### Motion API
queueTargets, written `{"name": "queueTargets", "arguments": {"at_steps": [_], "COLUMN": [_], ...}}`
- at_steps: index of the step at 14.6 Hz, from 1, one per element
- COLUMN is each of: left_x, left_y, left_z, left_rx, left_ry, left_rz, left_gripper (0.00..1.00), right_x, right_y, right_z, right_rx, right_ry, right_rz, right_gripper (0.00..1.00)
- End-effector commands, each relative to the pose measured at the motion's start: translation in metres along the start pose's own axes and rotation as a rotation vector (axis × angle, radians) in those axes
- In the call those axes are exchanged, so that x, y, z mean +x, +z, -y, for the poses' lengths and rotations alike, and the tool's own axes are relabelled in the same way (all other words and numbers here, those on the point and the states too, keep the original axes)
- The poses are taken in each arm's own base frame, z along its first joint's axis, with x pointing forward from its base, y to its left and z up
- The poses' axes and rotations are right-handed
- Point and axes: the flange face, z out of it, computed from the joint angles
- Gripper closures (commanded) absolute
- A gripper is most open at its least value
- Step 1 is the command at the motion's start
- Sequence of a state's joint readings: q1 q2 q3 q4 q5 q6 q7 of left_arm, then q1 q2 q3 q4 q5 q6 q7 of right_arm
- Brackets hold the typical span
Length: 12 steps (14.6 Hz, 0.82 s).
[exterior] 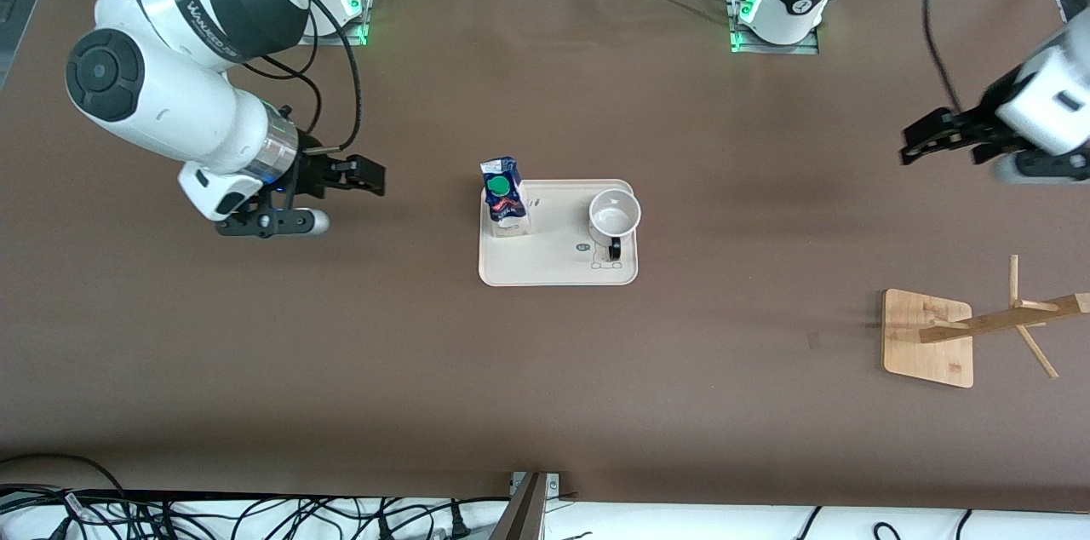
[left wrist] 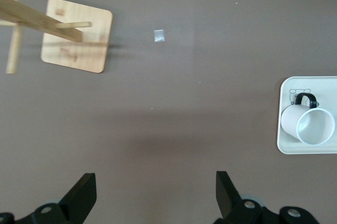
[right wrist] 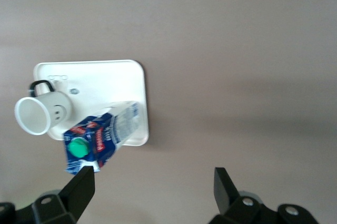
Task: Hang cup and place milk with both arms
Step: 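Move the right gripper to the milk carton while the left gripper approaches the mug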
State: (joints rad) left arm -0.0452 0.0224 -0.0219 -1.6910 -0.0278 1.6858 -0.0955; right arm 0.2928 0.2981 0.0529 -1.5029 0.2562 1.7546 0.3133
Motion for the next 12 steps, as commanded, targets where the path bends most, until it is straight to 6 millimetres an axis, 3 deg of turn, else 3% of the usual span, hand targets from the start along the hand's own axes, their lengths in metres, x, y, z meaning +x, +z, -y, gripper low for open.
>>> {"name": "queueTargets", "arguments": {"at_steps": [1,4,7,9,12], "left_x": [-0.004,-0.001,0.001,-0.002,-0.009], "left_y": [0.023,0.054,0.099,0.139,0.199], "left_z": [-0.048,-0.103,-0.166,-0.212,-0.271], "left_rx": [-0.006,-0.007,-0.009,-0.012,-0.043], "left_ry": [-0.014,-0.06,-0.053,-0.055,-0.049], "left_rz": [0.002,0.023,0.045,0.053,0.064], "left_gripper": [0.0,0.0,0.0,0.0,0.0], "right_x": [-0.001,-0.005,-0.011,-0.024,-0.036], "right_y": [0.007,0.023,0.053,0.074,0.092], "right_z": [0.012,0.031,0.056,0.087,0.114], "right_rx": [0.033,0.025,-0.055,-0.103,-0.109], "right_ry": [-0.002,-0.028,-0.092,-0.161,-0.209], "right_rz": [0.011,0.017,0.022,0.02,0.015], "right_gripper": [0.0,0.0,0.0,0.0,0.0]}}
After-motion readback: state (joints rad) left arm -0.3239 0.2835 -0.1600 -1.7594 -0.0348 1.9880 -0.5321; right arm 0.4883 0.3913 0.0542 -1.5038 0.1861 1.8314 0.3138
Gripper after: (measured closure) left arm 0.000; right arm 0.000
